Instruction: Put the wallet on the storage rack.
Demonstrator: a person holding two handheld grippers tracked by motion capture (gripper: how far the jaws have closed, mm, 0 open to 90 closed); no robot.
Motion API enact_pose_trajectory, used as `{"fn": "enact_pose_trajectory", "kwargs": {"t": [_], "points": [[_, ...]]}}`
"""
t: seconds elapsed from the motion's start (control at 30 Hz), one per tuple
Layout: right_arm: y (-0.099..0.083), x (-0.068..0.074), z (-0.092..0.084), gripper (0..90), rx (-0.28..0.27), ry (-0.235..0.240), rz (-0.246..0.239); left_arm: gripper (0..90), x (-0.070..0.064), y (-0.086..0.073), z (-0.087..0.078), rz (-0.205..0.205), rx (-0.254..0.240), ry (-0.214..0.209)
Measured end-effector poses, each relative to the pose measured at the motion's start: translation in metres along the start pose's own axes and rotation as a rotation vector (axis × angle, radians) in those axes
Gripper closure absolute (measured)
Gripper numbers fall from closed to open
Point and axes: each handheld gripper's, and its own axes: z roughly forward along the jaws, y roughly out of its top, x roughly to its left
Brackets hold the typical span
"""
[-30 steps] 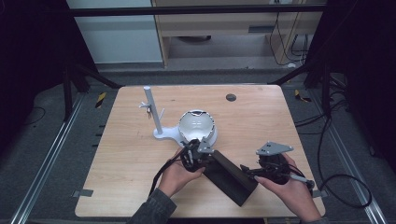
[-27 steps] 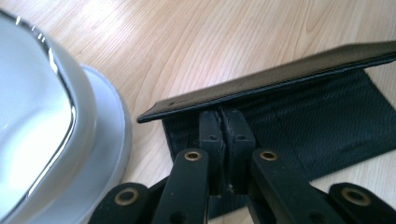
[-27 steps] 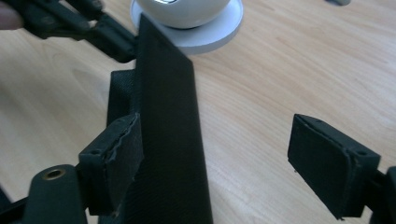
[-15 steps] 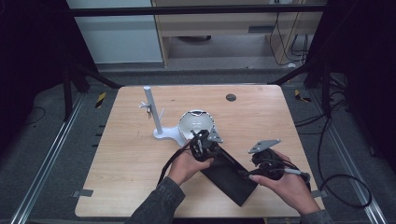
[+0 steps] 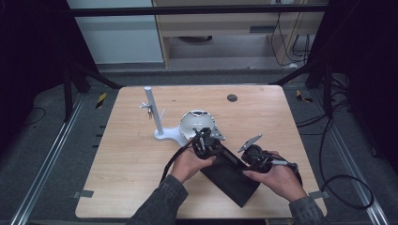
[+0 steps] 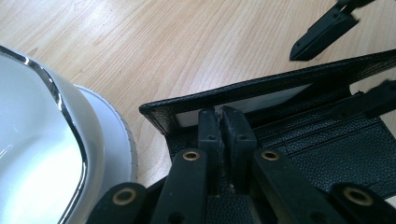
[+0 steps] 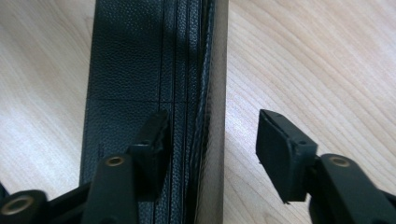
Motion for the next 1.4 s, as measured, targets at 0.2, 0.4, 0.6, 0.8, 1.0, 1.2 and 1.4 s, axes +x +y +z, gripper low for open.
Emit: {"fn": "enact_pose_trajectory", "kwargs": {"t": [0.2,0.4,0.6,0.8,1.0,1.2,1.4], "points": [[0.005,0.002,0.011,57.2,0.050,-0.011,-0.011,86.3,0.001,-0.001,-0.001,-0.006,-0.001,0.002],[0.007,0.005,0.014,84.0,0.092,-0.029,-0.049,81.7,0.002,-0.007,-0.018,-0.019,-0.035,0.008],[0.000,0.008,0.004,84.9,0.060,-0.050,-0.095,43.4,0.006,-0.020,-0.051,-0.062,-0.116,0.053],[-0.008,0.004,-0.018,85.1,-0.019,-0.068,-0.098,15.3,0.007,-0.031,-0.062,-0.035,-0.144,0.051],[-0.017,-0.002,-0.040,85.0,-0.109,-0.087,-0.087,12.2,-0.006,-0.036,-0.078,-0.021,-0.155,0.033],[-0.022,-0.002,-0.056,85.1,-0.147,-0.107,-0.108,11.0,-0.014,-0.032,-0.090,-0.003,-0.167,0.025],[-0.022,-0.007,-0.060,85.0,-0.190,-0.102,-0.115,10.7,-0.009,-0.028,-0.096,0.007,-0.177,0.018]]}}
